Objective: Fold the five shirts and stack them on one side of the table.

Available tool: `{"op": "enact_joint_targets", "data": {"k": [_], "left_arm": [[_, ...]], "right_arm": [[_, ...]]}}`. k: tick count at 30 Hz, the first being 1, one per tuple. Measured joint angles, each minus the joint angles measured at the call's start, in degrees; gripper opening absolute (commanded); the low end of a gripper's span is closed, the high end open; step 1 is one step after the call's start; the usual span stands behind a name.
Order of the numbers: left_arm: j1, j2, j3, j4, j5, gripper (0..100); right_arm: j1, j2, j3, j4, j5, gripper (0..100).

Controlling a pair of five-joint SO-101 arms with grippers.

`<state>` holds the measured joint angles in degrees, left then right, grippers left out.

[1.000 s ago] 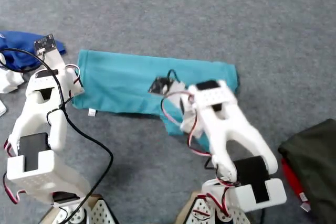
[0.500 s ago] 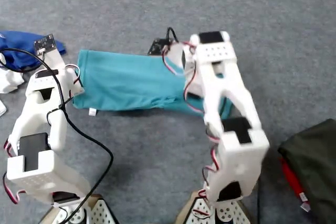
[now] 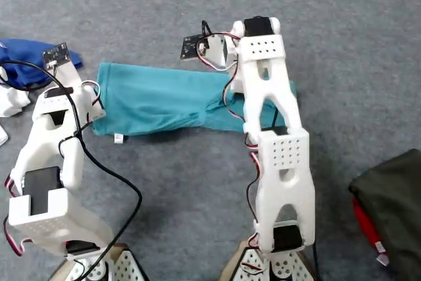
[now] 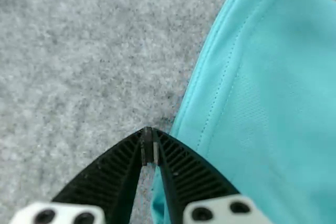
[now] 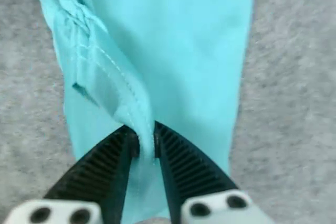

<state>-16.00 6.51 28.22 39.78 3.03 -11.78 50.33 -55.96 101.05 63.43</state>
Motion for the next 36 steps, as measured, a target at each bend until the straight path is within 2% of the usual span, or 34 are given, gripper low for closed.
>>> {"op": "enact_joint_targets", "data": {"k": [3,9,11,14,15,23,27,29,33,36], "left_arm": [[0.00,0.00,0.00,0.00,0.00,2],[0.00,0.00,0.00,0.00,0.00,2],[0.00,0.00,0.00,0.00,0.00,2],[0.00,0.00,0.00,0.00,0.00,2],[0.00,0.00,0.00,0.00,0.00,2],[0.00,0.00,0.00,0.00,0.00,2],[0.00,0.00,0.00,0.00,0.00,2],[0.00,0.00,0.00,0.44,0.00,5],[0.00,0.00,-6.77,8.44,0.00,17],[0.00,0.00,-16.09,17.93,-1.85,17]], "right_arm": [[0.00,0.18,-2.20,0.00,0.00,25.0],[0.00,0.00,-6.07,0.09,-0.62,23.7],[0.00,-0.62,-5.80,0.18,-1.14,18.5],[-0.44,-3.96,-2.11,0.35,-2.90,0.0],[-1.05,-5.45,-0.09,0.35,-3.96,2.1],[-7.91,-16.18,21.71,-0.97,-13.63,0.5],[-7.65,-20.92,27.52,-6.24,-19.08,0.5],[-6.33,-24.00,28.48,-7.21,-20.92,0.5],[-1.32,-29.63,30.07,-7.30,-21.80,0.5],[3.87,-32.35,32.26,-5.98,-21.19,0.5]]}}
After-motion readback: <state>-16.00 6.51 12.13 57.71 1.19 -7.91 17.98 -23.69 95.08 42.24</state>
